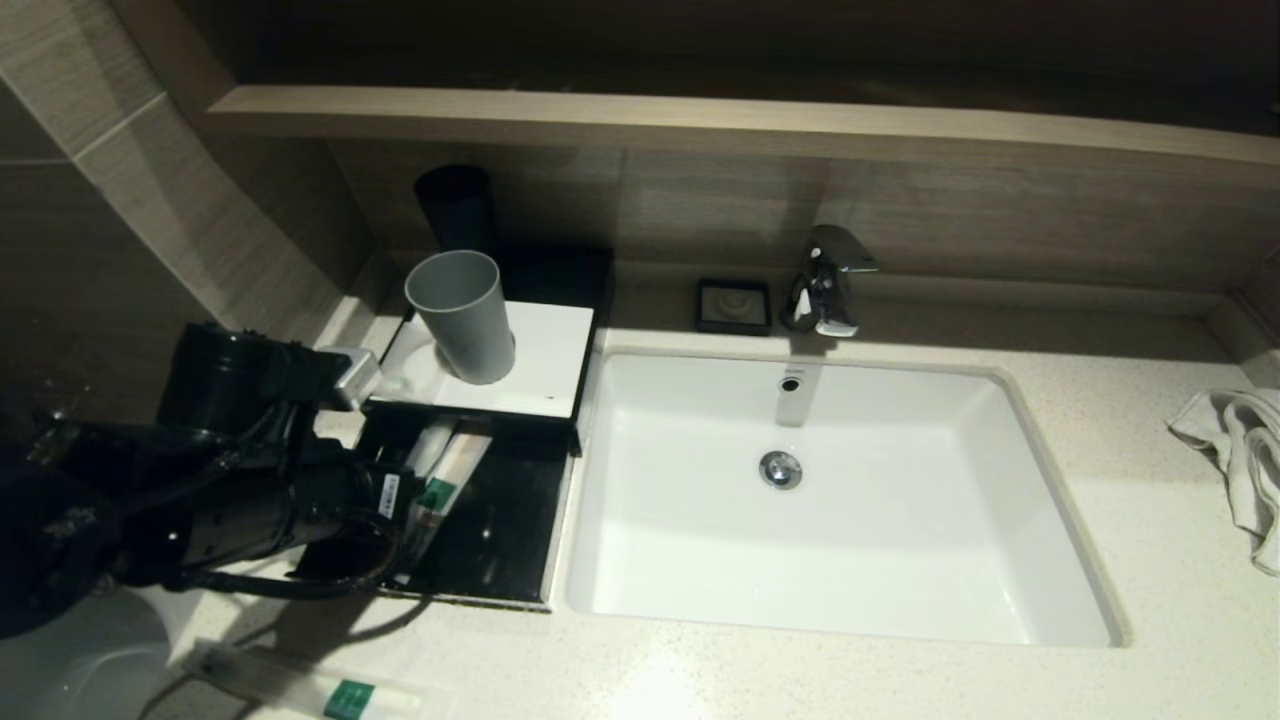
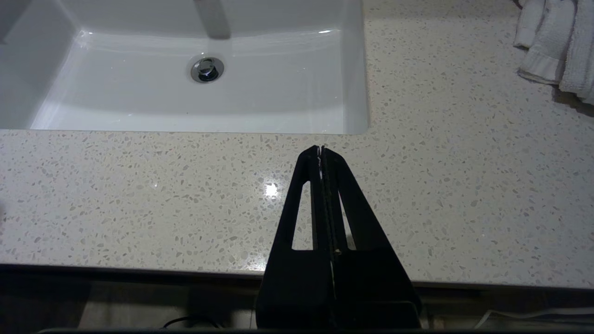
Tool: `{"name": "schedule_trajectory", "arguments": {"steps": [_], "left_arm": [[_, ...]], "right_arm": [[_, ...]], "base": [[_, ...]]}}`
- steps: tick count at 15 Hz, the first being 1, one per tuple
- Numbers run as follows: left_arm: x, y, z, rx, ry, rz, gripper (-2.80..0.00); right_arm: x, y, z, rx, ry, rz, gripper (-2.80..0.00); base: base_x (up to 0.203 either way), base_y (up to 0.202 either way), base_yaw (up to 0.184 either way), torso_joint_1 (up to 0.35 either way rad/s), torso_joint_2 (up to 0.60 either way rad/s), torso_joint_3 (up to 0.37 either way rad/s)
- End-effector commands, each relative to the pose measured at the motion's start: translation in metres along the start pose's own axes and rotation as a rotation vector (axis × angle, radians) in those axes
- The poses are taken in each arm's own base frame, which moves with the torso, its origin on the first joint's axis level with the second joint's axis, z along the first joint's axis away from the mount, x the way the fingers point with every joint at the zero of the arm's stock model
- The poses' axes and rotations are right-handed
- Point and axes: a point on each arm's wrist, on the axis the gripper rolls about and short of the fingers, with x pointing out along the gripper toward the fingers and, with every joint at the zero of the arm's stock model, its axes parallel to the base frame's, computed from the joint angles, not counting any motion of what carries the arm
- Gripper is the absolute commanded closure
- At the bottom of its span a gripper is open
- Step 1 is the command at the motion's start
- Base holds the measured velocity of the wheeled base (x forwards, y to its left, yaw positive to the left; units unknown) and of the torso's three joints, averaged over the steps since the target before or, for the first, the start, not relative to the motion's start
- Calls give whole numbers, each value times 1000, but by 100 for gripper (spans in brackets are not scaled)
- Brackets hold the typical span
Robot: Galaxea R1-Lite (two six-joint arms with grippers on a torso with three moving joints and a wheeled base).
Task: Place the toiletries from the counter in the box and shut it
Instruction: Place the bathroom toiletry into the drawer
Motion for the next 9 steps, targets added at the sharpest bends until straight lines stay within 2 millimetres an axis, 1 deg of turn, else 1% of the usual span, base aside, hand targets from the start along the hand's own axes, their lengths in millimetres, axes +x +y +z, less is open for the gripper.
{"name": "schedule_trajectory", "arguments": {"steps": [1, 3, 6, 9], "left_arm": [[-2, 0, 1, -1, -8, 0, -280], [-4, 0, 2, -2, -18, 0, -280], [-16, 2, 6, -11, -63, -5, -280], [-18, 2, 12, -16, -110, -4, -280]], "right_arm": [[0, 0, 0, 1, 0, 0, 0], [0, 0, 0, 0, 0, 0, 0], [0, 0, 0, 0, 0, 0, 0], [0, 0, 0, 0, 0, 0, 0]], "base": [[0, 0, 0, 0, 0, 0], [0, 0, 0, 0, 0, 0], [0, 0, 0, 0, 0, 0], [0, 0, 0, 0, 0, 0]]}}
